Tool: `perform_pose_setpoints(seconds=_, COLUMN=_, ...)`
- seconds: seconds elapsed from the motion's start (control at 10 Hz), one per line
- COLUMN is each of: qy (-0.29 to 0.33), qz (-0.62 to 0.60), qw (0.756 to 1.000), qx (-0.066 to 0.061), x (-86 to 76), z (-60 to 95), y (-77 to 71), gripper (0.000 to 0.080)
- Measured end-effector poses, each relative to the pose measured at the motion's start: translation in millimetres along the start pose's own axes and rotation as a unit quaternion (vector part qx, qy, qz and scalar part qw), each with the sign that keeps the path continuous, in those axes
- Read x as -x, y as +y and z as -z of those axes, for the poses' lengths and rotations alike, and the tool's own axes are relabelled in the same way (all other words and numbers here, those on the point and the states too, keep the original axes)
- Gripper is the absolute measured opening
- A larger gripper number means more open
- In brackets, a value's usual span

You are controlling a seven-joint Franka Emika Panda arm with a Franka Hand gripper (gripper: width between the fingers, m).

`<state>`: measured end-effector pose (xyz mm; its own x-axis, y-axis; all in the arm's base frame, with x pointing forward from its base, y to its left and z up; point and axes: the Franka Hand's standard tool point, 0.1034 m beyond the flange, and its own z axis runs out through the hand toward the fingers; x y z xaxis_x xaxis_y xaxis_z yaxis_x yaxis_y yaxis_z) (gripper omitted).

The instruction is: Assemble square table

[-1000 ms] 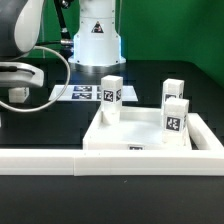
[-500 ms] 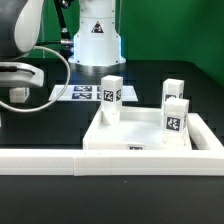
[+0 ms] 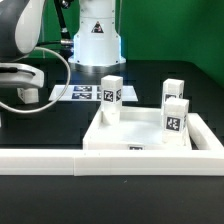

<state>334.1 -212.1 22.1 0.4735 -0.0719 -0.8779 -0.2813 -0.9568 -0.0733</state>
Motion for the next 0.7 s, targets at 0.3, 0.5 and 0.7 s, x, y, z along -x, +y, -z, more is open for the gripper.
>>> perform_pose_setpoints(seconds=0.3, qy=-0.002, qz=-0.001, qw=1.0, qx=-0.001, x=0.2, z=-1.2, y=0.1, gripper=0.0647)
perform_pose_setpoints(seconds=0.5, qy=-0.007, qz=-0.007, qw=1.0, qx=-0.002, x=1.1, z=-2.8, y=-0.2, gripper=0.0649)
perform_pose_setpoints(seconds=0.7, qy=-0.007, qz=-0.008, qw=1.0, qx=-0.002, x=1.2, z=-2.9, y=-0.3, gripper=0.0649)
